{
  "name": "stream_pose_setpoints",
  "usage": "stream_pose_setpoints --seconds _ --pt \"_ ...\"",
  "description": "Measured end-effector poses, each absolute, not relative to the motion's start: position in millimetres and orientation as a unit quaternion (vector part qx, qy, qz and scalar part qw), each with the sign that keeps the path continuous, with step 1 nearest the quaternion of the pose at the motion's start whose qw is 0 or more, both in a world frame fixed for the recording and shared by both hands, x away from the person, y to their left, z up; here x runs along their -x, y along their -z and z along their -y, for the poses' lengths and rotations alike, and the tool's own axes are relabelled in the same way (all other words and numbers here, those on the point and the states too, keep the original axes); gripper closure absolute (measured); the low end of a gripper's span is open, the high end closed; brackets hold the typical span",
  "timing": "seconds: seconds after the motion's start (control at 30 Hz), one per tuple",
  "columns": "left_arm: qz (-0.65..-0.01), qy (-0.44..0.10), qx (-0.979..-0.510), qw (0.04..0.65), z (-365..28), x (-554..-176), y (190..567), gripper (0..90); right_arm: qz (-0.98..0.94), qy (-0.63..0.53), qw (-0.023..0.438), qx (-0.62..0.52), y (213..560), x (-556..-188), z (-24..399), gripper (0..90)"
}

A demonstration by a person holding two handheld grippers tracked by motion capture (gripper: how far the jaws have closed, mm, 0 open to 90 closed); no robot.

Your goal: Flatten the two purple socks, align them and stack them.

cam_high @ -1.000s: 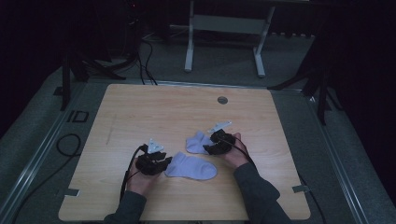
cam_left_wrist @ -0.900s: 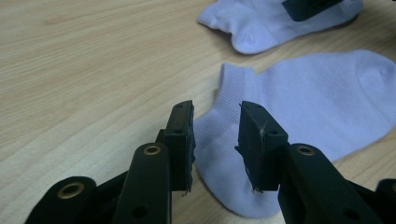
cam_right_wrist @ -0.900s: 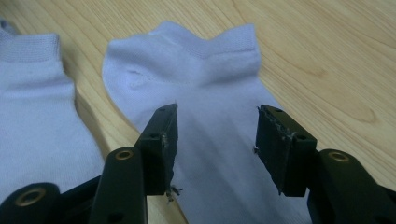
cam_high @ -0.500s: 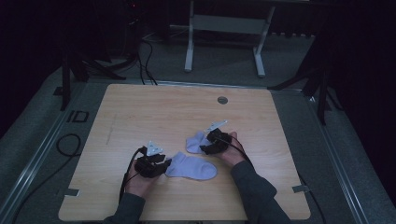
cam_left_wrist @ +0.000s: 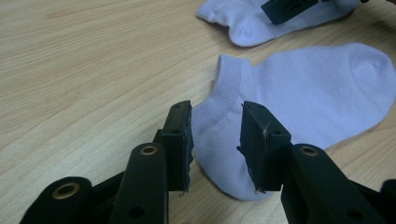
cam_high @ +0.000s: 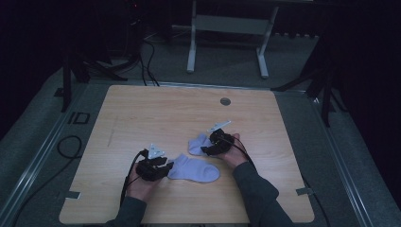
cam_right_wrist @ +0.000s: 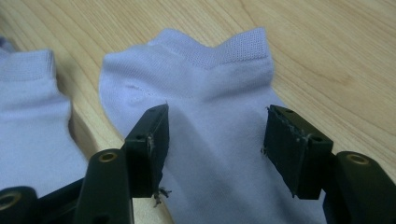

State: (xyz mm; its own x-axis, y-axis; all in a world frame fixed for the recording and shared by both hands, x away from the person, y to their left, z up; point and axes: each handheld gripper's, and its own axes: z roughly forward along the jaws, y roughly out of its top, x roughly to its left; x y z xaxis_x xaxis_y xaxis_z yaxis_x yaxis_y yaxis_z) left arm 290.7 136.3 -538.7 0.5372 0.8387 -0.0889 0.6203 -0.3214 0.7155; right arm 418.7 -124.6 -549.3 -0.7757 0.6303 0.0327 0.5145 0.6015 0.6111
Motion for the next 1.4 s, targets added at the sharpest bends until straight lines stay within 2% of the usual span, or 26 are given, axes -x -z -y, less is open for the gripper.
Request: stream_pose_setpoints --seconds 0.33,0.53,0.7,0.9,0.93,1.17,1.4 --pt "-0.459 -0.149 -0.799 0.358 -139 -289 538 62.7 -0.894 -0.302 0.110 -0.313 550 -417 123 43.5" --pt "-0.463 -0.148 -0.796 0.359 -141 -289 538 62.6 -0.891 -0.304 0.114 -0.317 549 -417 125 50.7" --pt "-0.462 -0.148 -0.797 0.359 -141 -289 538 62.6 -0.890 -0.305 0.116 -0.318 549 -415 126 61.6" --pt "-0.463 -0.147 -0.796 0.360 -140 -289 538 62.6 -0.889 -0.309 0.118 -0.317 549 -413 127 77.3" --pt "-0.463 -0.147 -0.796 0.360 -140 -289 538 62.6 -0.888 -0.311 0.116 -0.319 549 -413 128 82.2" --pt "-0.464 -0.147 -0.796 0.360 -141 -287 539 62.6 -0.882 -0.320 0.102 -0.331 550 -414 131 85.3" --pt "-0.464 -0.149 -0.796 0.359 -144 -287 538 62.6 -0.877 -0.327 0.110 -0.335 544 -408 134 85.4"
